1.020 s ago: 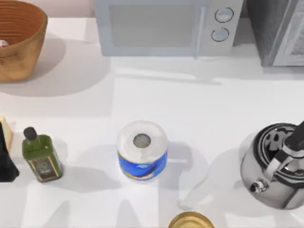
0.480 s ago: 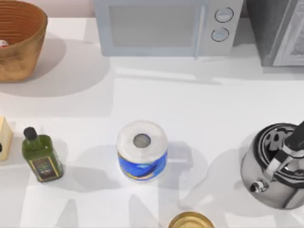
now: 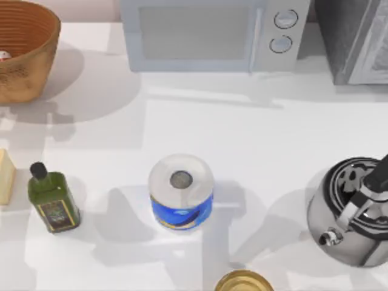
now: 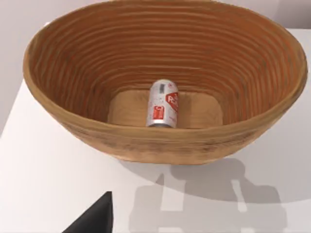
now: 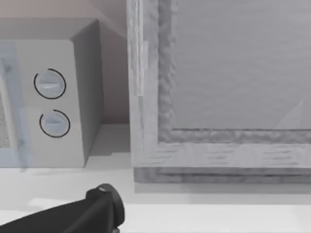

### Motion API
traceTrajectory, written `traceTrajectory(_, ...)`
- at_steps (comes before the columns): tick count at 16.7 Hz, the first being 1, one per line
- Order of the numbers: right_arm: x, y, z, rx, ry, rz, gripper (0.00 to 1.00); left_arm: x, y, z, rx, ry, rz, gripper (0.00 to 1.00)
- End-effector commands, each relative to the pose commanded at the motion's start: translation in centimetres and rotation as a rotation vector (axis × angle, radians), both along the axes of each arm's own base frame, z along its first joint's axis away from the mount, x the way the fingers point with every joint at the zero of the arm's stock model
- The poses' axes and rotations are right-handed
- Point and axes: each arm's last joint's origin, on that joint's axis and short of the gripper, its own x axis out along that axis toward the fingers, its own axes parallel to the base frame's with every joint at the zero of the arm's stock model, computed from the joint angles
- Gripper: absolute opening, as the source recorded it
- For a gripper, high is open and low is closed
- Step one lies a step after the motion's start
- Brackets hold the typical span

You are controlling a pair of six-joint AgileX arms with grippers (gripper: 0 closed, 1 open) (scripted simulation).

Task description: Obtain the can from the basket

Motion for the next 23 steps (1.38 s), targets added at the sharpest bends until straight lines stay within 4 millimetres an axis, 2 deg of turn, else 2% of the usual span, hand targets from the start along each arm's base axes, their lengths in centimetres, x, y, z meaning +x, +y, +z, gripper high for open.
traceTrajectory(2,0.0,0.0,0.0,0.0,0.0,0.0,1.0,4.5,0.8,0.9,-0.007,0.106,-0.008,1.0)
traceTrajectory(5,0.0,0.0,0.0,0.0,0.0,0.0,1.0,11.5,2.2,0.3,-0.02,0.264,-0.022,1.0)
traceTrajectory(9,0.0,0.0,0.0,0.0,0.0,0.0,1.0,19.5,4.1,-3.6,-0.046,0.452,-0.045,1.0)
traceTrajectory(12,0.0,0.0,0.0,0.0,0.0,0.0,1.0,23.7,5.3,-7.5,-0.068,0.567,-0.063,1.0)
traceTrajectory(14,0.0,0.0,0.0,0.0,0.0,0.0,1.0,25.5,5.8,-10.1,-0.081,0.627,-0.073,1.0)
traceTrajectory(17,0.0,0.0,0.0,0.0,0.0,0.0,1.0,27.0,6.3,-12.8,-0.095,0.685,-0.084,1.0)
traceTrajectory(19,0.0,0.0,0.0,0.0,0.0,0.0,1.0,27.4,6.4,-13.5,-0.099,0.699,-0.087,1.0)
traceTrajectory(23,0.0,0.0,0.0,0.0,0.0,0.0,1.0,27.4,6.4,-13.5,-0.099,0.699,-0.087,1.0)
